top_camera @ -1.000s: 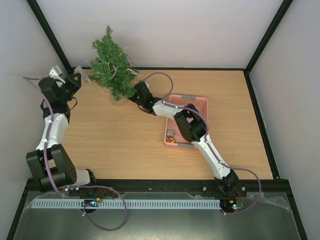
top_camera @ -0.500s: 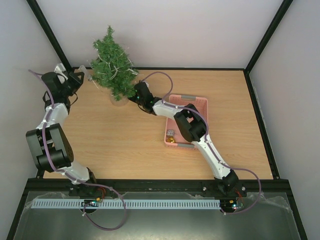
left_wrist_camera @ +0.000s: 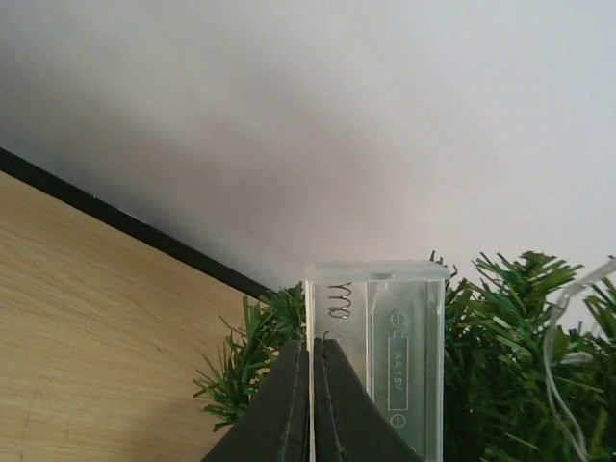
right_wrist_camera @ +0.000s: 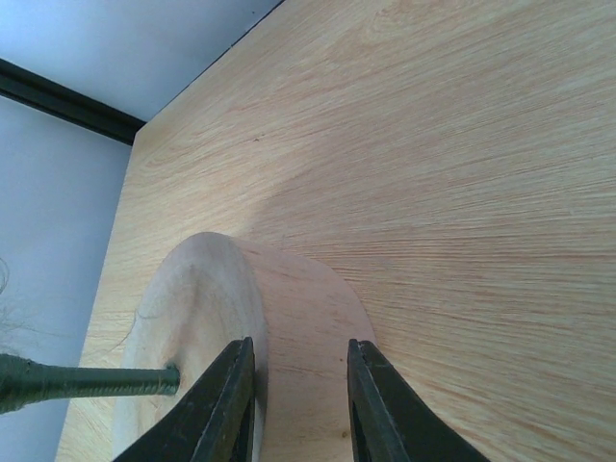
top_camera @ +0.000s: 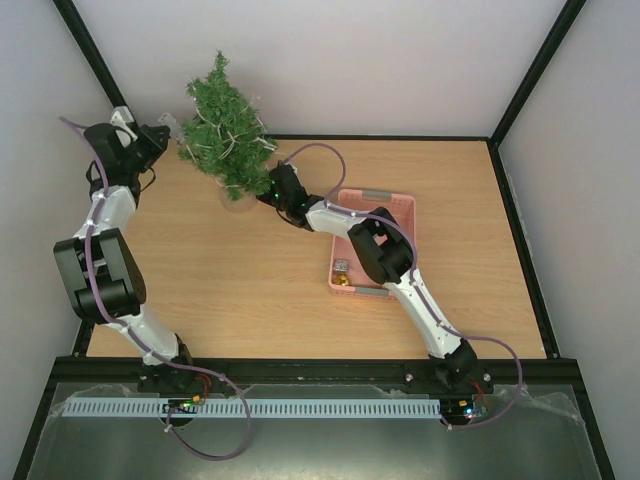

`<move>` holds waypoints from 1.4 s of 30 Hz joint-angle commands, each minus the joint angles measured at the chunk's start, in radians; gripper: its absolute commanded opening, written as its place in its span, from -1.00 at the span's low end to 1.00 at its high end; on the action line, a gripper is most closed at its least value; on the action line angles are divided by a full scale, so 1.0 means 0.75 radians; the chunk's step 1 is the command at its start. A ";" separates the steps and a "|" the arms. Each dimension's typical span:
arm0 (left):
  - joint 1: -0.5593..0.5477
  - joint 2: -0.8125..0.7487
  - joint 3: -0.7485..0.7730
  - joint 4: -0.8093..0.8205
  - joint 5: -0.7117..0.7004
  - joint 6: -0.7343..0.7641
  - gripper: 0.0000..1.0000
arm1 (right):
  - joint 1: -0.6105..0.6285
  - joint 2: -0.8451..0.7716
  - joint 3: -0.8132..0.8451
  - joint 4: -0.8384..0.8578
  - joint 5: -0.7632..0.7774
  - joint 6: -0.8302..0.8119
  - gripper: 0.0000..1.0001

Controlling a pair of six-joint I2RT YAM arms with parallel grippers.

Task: Decorate the small christmas tree
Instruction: Wrap the decoration item around the Christmas tree.

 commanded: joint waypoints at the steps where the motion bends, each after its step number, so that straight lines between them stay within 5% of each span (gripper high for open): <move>1: -0.021 0.076 0.101 -0.104 0.023 0.065 -0.95 | -0.011 -0.023 -0.033 -0.077 0.030 -0.038 -0.50; 12: -0.034 0.209 0.253 -0.393 -0.014 0.142 -0.92 | -0.009 -0.035 -0.041 -0.080 0.035 -0.052 -0.49; 23: -0.032 0.124 0.319 -0.580 -0.103 0.206 -0.45 | -0.011 -0.163 -0.122 -0.133 0.047 -0.064 -0.42; 28: -0.028 0.030 0.262 -0.602 -0.211 0.226 -0.26 | -0.009 -0.271 -0.221 -0.136 0.059 -0.075 -0.39; 42: -0.028 -0.104 -0.134 -0.349 -0.171 0.188 -0.32 | -0.011 -0.613 -0.643 -0.077 0.055 -0.058 -0.38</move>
